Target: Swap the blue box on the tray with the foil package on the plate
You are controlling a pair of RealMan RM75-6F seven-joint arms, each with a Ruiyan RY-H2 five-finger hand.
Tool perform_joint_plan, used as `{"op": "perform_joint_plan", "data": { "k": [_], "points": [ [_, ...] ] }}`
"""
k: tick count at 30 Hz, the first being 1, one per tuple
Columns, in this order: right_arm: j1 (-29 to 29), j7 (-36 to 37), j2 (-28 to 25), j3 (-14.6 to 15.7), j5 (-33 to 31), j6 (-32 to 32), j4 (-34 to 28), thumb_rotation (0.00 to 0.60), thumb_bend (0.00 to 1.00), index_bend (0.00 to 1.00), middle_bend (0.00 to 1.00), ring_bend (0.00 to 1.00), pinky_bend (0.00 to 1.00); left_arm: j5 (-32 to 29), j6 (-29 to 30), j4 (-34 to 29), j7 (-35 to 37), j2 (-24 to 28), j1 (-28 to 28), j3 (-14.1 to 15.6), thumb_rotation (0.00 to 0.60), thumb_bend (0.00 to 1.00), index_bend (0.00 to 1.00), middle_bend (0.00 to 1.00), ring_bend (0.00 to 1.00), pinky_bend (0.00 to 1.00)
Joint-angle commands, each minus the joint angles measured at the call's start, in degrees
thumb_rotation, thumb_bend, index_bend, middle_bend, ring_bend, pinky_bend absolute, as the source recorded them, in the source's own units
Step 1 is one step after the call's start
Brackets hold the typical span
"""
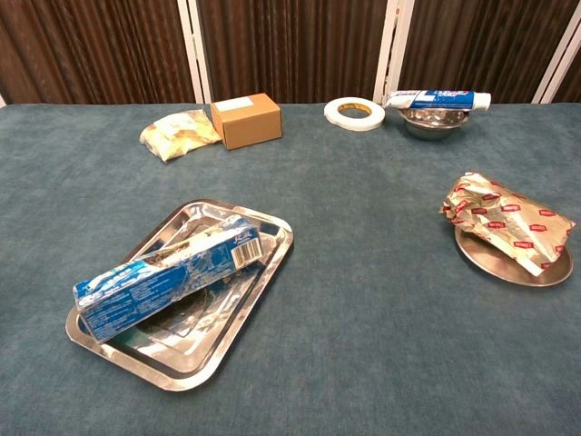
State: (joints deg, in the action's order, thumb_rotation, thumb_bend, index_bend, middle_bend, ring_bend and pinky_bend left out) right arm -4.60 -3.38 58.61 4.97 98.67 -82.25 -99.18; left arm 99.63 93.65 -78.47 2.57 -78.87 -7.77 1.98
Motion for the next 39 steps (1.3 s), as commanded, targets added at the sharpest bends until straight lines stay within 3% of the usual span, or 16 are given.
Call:
{"op": "perform_joint_plan", "data": {
  "k": [1, 6, 9, 14, 20, 31, 34, 36, 39],
  "points": [
    [0.1, 0.2, -0.1, 0.1, 0.2, -0.3, -0.1, 0.600, 0.27, 0.00, 0.00, 0.00, 0.00, 0.2, -0.4, -0.2, -0.3, -0.2, -0.1, 0.3, 0.600, 0.41, 0.00, 0.04, 0.03, 0.14],
    [0.2, 0.5, -0.4, 0.2, 0.2, -0.3, -0.1, 0.600, 0.27, 0.00, 0.00, 0.00, 0.00, 0.9, -3.3, -2.1, 1.3, -1.7, -1.7, 0.9, 0.600, 0.41, 0.00, 0.04, 0.03, 0.15],
    [0.1, 0.8, -0.6, 0.3, 0.4, -0.1, 0.0, 0.600, 0.27, 0.00, 0.00, 0.00, 0.00, 1.9, -7.9, -4.8, 2.0, -2.4, -4.9, 1.0, 0.600, 0.41, 0.00, 0.03, 0.03, 0.16],
    [0.0, 2.1, -1.0, 0.5, 1.1, -0.4, 0.1, 0.600, 0.27, 0.00, 0.00, 0.00, 0.00, -0.9, -17.1, -10.7, -0.5, -4.8, -10.6, -1.9, 0.600, 0.38, 0.00, 0.00, 0.03, 0.19],
    [-0.1, 3.6, -1.4, 0.6, 1.3, -0.6, 0.4, 0.600, 0.27, 0.00, 0.00, 0.00, 0.00, -8.2, -27.3, -13.2, -10.2, -9.5, -15.4, -5.0, 0.600, 0.35, 0.00, 0.00, 0.00, 0.19],
    [-0.9, 4.8, -1.6, 0.2, 0.4, 0.6, 0.6, 0.600, 0.27, 0.00, 0.00, 0.00, 0.00, -23.3, -33.6, -13.8, -26.9, -14.5, -17.6, -7.6, 0.600, 0.34, 0.00, 0.00, 0.02, 0.28],
    [-0.9, 4.8, -1.6, 0.2, 0.3, 0.6, 0.5, 0.600, 0.27, 0.00, 0.00, 0.00, 0.00, -25.5, -32.2, -13.8, -29.8, -16.0, -17.8, -8.4, 0.600, 0.34, 0.03, 0.07, 0.20, 0.44],
    [-0.8, 4.8, -1.6, 0.2, 0.3, 0.5, 0.5, 0.600, 0.27, 0.00, 0.00, 0.00, 0.00, -24.7, -29.0, -12.3, -29.5, -18.2, -17.4, -9.1, 0.600, 0.38, 0.27, 0.36, 0.51, 0.68],
    [-0.8, 4.8, -1.7, 0.1, 0.1, 0.4, 0.4, 0.600, 0.27, 0.00, 0.00, 0.00, 0.00, -23.0, -27.0, -9.5, -28.1, -20.0, -17.6, -9.4, 0.600, 0.49, 0.58, 0.63, 0.77, 0.91]
  ]
}}
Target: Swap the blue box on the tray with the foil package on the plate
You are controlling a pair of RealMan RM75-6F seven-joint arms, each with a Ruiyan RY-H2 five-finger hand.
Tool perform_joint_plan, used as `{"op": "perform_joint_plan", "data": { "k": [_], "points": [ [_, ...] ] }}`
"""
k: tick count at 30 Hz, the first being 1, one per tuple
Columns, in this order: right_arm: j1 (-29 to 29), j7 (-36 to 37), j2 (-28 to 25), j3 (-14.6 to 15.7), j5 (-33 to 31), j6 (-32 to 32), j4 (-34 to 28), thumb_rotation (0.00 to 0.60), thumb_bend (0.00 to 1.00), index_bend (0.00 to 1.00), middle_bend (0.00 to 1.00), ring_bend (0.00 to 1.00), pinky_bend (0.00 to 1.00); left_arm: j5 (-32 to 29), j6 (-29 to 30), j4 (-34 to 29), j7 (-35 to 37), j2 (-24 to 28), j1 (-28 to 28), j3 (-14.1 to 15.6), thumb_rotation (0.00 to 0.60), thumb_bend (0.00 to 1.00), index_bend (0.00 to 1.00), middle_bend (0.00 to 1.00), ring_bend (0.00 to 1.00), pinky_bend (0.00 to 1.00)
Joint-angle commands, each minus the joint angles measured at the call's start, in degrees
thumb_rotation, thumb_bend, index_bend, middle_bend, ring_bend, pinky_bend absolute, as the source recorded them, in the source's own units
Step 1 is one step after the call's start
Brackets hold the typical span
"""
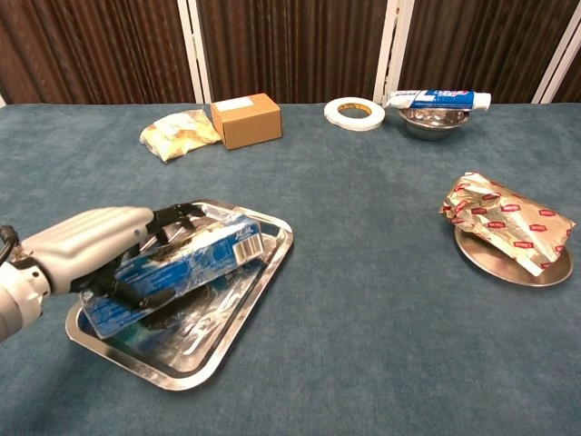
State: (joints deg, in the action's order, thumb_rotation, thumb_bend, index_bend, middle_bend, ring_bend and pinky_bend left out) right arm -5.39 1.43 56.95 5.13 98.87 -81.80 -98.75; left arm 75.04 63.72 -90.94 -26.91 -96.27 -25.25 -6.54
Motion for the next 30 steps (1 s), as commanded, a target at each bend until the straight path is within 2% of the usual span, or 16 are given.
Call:
{"op": "perform_joint_plan", "data": {
  "k": [1, 4, 9, 13, 16, 18, 24, 26, 28, 30],
  "points": [
    [0.0, 0.1, -0.1, -0.1, -0.1, -0.1, 0.0, 0.600, 0.27, 0.00, 0.00, 0.00, 0.00, 1.7, 3.1, 3.6, 2.0, -3.0, -0.2, -1.0, 0.600, 0.51, 0.63, 0.66, 0.79, 0.93],
    [0.1, 0.1, -0.1, -0.2, -0.4, -0.2, -0.1, 0.600, 0.27, 0.00, 0.00, 0.00, 0.00, 2.5, 3.0, 4.5, 4.7, -2.9, -1.1, -1.8, 0.600, 0.58, 0.73, 0.76, 0.88, 1.00],
    [0.0, -0.3, 0.1, -0.4, -1.2, 0.5, -0.3, 0.600, 0.27, 0.00, 0.00, 0.00, 0.00, 7.9, 3.9, 6.6, 11.7, -2.9, -4.5, -4.2, 0.600, 0.58, 0.76, 0.79, 0.92, 1.00],
    [-0.4, -0.4, 0.2, -0.8, -2.5, 1.4, -0.5, 0.600, 0.27, 0.00, 0.00, 0.00, 0.00, 9.8, 1.5, 12.0, 15.4, -6.0, -10.4, -8.2, 0.600, 0.58, 0.78, 0.79, 0.92, 1.00],
    [-1.1, -0.2, 0.3, -1.3, -4.0, 2.9, -0.4, 0.600, 0.27, 0.00, 0.00, 0.00, 0.00, 9.5, -3.1, 20.2, 17.7, -9.8, -17.3, -12.0, 0.600, 0.58, 0.80, 0.79, 0.92, 1.00],
    [-1.7, 0.0, 0.4, -1.7, -5.2, 4.4, -0.2, 0.600, 0.27, 0.00, 0.00, 0.00, 0.00, 9.7, -6.0, 28.4, 21.3, -13.1, -22.7, -14.2, 0.600, 0.58, 0.80, 0.79, 0.92, 1.00],
    [-3.3, 0.5, 0.6, -3.7, -10.7, 7.9, 0.3, 0.600, 0.27, 0.00, 0.00, 0.00, 0.00, 8.4, -15.0, 55.2, 30.7, -22.6, -36.6, -16.9, 0.600, 0.57, 0.81, 0.78, 0.92, 1.00],
    [-3.6, 0.5, 0.6, -4.2, -12.1, 8.6, 0.5, 0.600, 0.27, 0.00, 0.00, 0.00, 0.00, 8.7, -14.9, 63.2, 34.7, -25.7, -39.8, -16.8, 0.600, 0.55, 0.76, 0.75, 0.89, 0.98],
    [-3.9, 0.3, 0.6, -4.5, -12.9, 9.2, 0.6, 0.600, 0.27, 0.00, 0.00, 0.00, 0.00, 8.9, -15.0, 68.8, 37.8, -28.0, -41.8, -16.2, 0.600, 0.50, 0.58, 0.59, 0.75, 0.86],
    [-4.1, 0.2, 0.8, -4.7, -13.7, 9.7, 0.8, 0.600, 0.27, 0.00, 0.00, 0.00, 0.00, 8.7, -17.0, 72.1, 39.4, -29.3, -43.0, -15.6, 0.600, 0.45, 0.29, 0.30, 0.44, 0.59]
  ]
}}
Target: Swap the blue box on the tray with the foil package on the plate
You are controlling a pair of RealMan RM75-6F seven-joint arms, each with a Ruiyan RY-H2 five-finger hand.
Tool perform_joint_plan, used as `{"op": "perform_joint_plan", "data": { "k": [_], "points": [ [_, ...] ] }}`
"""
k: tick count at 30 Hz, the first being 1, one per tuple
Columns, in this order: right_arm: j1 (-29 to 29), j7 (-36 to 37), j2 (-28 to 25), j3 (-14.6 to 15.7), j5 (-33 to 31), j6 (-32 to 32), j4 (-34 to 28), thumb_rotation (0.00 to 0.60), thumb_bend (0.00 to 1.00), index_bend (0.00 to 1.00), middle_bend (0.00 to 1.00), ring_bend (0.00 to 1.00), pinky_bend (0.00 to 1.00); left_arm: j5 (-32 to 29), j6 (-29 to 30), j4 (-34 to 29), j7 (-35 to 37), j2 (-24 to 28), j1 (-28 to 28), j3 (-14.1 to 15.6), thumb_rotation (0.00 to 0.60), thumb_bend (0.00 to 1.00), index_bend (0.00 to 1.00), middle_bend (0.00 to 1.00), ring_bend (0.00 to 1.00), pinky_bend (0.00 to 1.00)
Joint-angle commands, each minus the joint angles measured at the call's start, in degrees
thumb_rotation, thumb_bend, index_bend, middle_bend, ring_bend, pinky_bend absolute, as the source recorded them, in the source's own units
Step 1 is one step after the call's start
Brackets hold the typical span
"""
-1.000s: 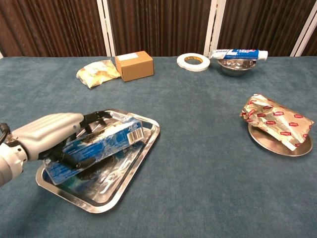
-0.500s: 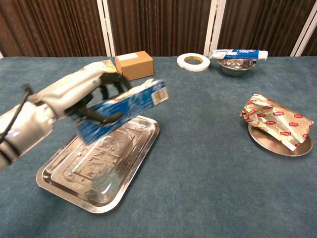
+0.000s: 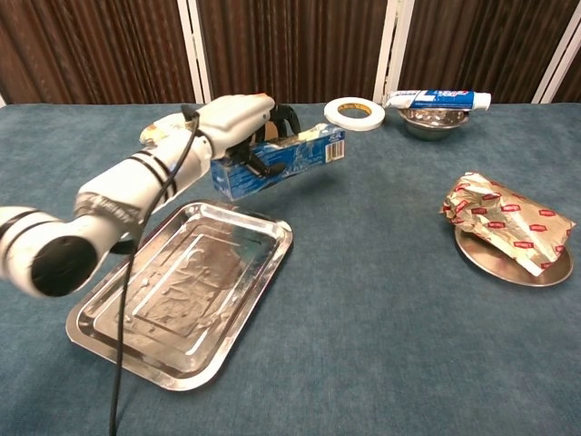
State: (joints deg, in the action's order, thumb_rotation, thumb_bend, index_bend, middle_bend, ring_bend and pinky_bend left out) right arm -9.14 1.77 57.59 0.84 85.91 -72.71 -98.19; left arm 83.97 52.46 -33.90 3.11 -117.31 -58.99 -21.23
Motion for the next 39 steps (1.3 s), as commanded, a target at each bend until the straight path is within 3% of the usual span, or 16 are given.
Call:
{"op": "perform_joint_plan", "data": {
  "k": [1, 4, 6, 11, 16, 19, 23, 26, 29, 35, 39],
  "points": [
    [-0.4, -0.2, 0.2, -0.5, -0.9, 0.7, 0.3, 0.600, 0.27, 0.00, 0.00, 0.00, 0.00, -0.4, -6.2, 15.6, 9.7, -8.4, -9.5, -0.8, 0.600, 0.44, 0.22, 0.24, 0.36, 0.52],
    [-0.7, -0.4, 0.4, -0.7, -1.5, 1.2, 0.4, 0.600, 0.27, 0.00, 0.00, 0.00, 0.00, -0.8, -6.7, 16.7, 11.3, -9.0, -10.3, -0.8, 0.600, 0.37, 0.00, 0.00, 0.02, 0.19],
    [-1.2, -1.0, 0.8, -0.7, -2.0, 2.3, 0.6, 0.600, 0.27, 0.00, 0.00, 0.00, 0.00, -0.4, -5.2, 17.7, 13.2, -9.6, -10.7, 0.2, 0.600, 0.34, 0.00, 0.00, 0.00, 0.13],
    [-0.8, -1.8, 0.7, 0.2, 0.0, 1.2, -0.5, 0.600, 0.27, 0.00, 0.00, 0.00, 0.00, 0.5, -2.1, 16.0, 15.8, -9.6, -8.2, 3.4, 0.600, 0.32, 0.00, 0.00, 0.00, 0.12],
    [-0.4, -1.8, 0.7, 0.7, 1.4, 0.3, -0.7, 0.600, 0.27, 0.00, 0.00, 0.00, 0.00, -0.1, 0.1, 11.1, 17.3, -7.4, -6.7, 4.1, 0.600, 0.30, 0.00, 0.00, 0.00, 0.12],
    [-1.1, -0.9, 1.2, 0.7, 1.6, 1.5, 0.0, 0.600, 0.27, 0.00, 0.00, 0.00, 0.00, 0.2, 4.1, 5.1, 16.4, -4.0, -4.1, 5.0, 0.600, 0.30, 0.00, 0.00, 0.00, 0.11],
    [-3.6, -1.2, 5.0, -1.1, 0.0, 4.2, 3.5, 0.600, 0.27, 0.00, 0.00, 0.00, 0.00, 2.6, 13.6, -12.9, 11.0, 6.7, 5.0, 9.4, 0.600, 0.30, 0.00, 0.00, 0.00, 0.10],
    [-6.2, -3.8, 9.1, -3.8, -4.1, 7.3, 6.0, 0.600, 0.27, 0.00, 0.00, 0.00, 0.00, 3.7, 19.1, -28.4, 4.3, 16.2, 12.5, 13.6, 0.600, 0.30, 0.00, 0.00, 0.00, 0.10],
    [-10.0, -7.7, 12.4, -6.7, -9.4, 12.2, 7.2, 0.600, 0.27, 0.00, 0.00, 0.00, 0.00, 3.6, 23.5, -39.6, 0.0, 23.9, 19.1, 17.5, 0.600, 0.30, 0.00, 0.00, 0.00, 0.10],
    [-16.9, -18.5, 19.5, -10.5, -19.2, 18.0, 10.8, 0.600, 0.27, 0.07, 0.04, 0.00, 0.07, 3.6, 30.5, -45.0, -2.2, 30.8, 27.7, 21.3, 0.600, 0.31, 0.00, 0.00, 0.00, 0.10],
    [-19.8, -24.4, 23.9, -11.7, -25.3, 18.8, 13.8, 0.600, 0.27, 0.15, 0.09, 0.01, 0.13, 3.3, 31.7, -45.7, -1.4, 33.1, 30.2, 21.8, 0.600, 0.31, 0.00, 0.00, 0.00, 0.10]
  ]
}}
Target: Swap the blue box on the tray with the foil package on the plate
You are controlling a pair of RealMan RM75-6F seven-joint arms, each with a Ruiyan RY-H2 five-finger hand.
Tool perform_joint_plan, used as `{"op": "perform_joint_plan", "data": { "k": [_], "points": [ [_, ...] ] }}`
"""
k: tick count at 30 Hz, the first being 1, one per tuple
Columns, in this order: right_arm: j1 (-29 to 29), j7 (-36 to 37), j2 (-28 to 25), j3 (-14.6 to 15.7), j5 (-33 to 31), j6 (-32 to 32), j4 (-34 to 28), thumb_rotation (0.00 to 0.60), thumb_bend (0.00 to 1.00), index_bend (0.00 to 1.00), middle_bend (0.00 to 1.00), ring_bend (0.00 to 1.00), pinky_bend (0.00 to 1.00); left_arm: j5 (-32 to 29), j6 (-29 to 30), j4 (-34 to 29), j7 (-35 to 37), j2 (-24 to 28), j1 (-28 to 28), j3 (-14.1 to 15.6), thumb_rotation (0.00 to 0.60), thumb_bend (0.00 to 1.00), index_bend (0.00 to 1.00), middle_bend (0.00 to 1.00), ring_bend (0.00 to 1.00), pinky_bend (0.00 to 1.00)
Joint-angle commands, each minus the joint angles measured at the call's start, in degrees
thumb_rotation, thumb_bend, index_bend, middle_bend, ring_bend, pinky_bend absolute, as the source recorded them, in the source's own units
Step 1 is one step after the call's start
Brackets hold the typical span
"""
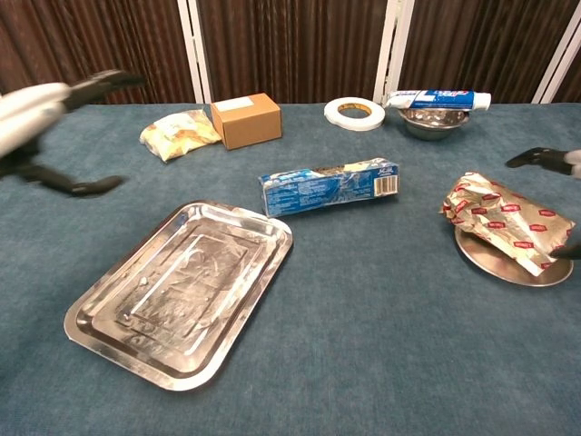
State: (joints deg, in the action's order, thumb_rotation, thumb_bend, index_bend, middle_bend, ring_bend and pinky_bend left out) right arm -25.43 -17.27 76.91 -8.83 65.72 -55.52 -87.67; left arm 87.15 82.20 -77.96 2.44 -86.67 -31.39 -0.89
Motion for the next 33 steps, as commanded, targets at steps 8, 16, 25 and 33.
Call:
{"op": "perform_joint_plan", "data": {
  "k": [8, 16, 25, 33],
  "points": [
    [-6.1, -9.9, 9.5, -2.7, -11.4, 1.2, 8.1, 0.600, 0.30, 0.50, 0.35, 0.32, 0.45, 0.5, 2.0, -1.4, 0.3, 4.2, 4.4, 0.7, 0.600, 0.32, 0.00, 0.00, 0.00, 0.10],
    [-4.8, -7.3, 8.5, -3.2, -8.8, -4.7, 6.2, 0.600, 0.38, 0.80, 0.59, 0.62, 0.71, 0.9, 0.8, -1.2, -0.5, 4.2, 4.9, -0.5, 0.600, 0.32, 0.00, 0.00, 0.00, 0.10],
    [-1.0, -2.1, -2.7, 2.0, 6.5, -9.9, -12.8, 0.600, 0.41, 0.84, 0.63, 0.66, 0.71, 1.5, 0.9, -1.3, -0.6, 4.0, 5.7, -1.3, 0.600, 0.33, 0.00, 0.00, 0.00, 0.10],
    [-4.5, -8.6, -2.4, 10.0, 14.8, 0.1, -19.0, 0.600, 0.40, 0.38, 0.45, 0.44, 0.52, 3.1, 3.0, -1.6, 0.1, 4.1, 7.6, -1.0, 0.600, 0.34, 0.00, 0.00, 0.00, 0.10]
  ]
}}
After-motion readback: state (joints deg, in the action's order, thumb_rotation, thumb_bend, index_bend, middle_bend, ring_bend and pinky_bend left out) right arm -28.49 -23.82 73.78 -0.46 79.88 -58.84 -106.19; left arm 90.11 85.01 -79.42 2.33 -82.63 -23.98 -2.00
